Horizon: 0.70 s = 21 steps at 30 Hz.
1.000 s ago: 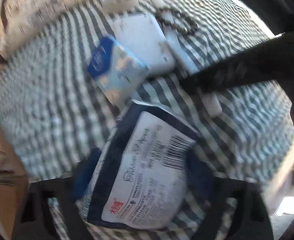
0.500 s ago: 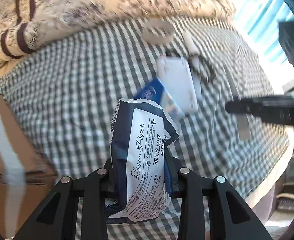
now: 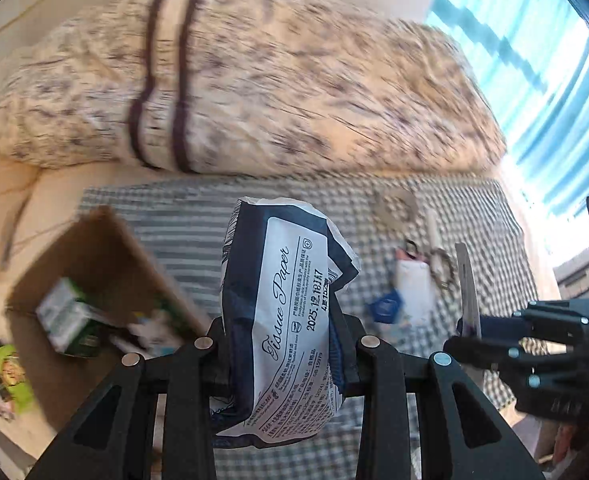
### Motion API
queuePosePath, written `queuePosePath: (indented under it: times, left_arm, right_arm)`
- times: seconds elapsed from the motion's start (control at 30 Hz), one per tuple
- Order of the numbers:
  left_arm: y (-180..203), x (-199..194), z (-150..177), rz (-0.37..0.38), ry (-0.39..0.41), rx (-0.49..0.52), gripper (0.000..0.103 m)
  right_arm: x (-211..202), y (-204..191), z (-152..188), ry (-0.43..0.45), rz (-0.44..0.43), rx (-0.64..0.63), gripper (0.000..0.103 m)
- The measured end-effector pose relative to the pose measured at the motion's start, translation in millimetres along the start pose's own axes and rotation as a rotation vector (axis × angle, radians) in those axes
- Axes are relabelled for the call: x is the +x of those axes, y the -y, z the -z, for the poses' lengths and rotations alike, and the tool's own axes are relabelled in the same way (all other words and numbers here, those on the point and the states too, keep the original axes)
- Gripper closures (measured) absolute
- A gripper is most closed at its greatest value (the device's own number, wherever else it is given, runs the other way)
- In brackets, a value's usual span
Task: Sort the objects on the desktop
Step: 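Carry the tissue pack and toothpaste tube into the cardboard box and release both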
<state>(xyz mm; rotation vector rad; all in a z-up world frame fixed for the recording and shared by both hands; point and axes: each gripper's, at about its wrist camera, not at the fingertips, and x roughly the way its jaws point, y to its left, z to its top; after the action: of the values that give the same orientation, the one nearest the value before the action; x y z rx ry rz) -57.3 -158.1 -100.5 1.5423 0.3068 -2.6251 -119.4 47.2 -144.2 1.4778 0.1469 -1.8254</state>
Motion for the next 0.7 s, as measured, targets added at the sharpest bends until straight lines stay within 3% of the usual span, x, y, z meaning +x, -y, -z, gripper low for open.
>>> queuePosePath:
  times: [0.3, 0.33, 0.4, 0.43, 0.47, 0.5, 0.53, 0.7]
  left_arm:
    - [-126.4, -6.9, 13.6, -0.088, -0.037, -0.031, 0.069]
    - [-137.3, -6.1, 15.9, -0.101, -0.04, -0.033, 0.066]
    - [-153.4, -2.5, 20.5, -0.083, -0.054, -0.036, 0.047]
    - [-158.9, -0.7, 23.8, -0.069, -0.062, -0.03, 0.03]
    - [-163.7, 1.5, 26.6, -0.077, -0.063, -0.02, 0.018]
    - [-167.7, 3.9, 27.2, -0.095, -0.058, -0.017, 0.017]
    - [-172.3, 7.3, 28.0, -0.11, -0.054, -0.018, 0.016]
    - [-180.8, 21.8, 25.4, -0.072, -0.093, -0.014, 0.016]
  right_arm:
    - [77.4, -132.7, -23.8, -0.025, -0.067, -0.077, 0.076]
    - [86.0, -139.0, -24.7, -0.035, -0.067, -0.08, 0.076]
    - [102.0, -153.4, -25.3, -0.049, -0.051, -0.103, 0.076]
    - [111.8, -159.4, -25.8, -0.06, -0.037, -0.105, 0.075]
    - [117.7, -162.0, -26.7, -0.065, -0.016, -0.099, 0.061]
    - [123.8, -163.2, -27.3, -0.07, 0.019, -0.09, 0.035]
    - [130.5, -163.9, -26.8, -0.081, 0.061, -0.079, 0.028]
    - [132.4, -157.7, -26.5, -0.084, 0.088, -0.012, 0.027]
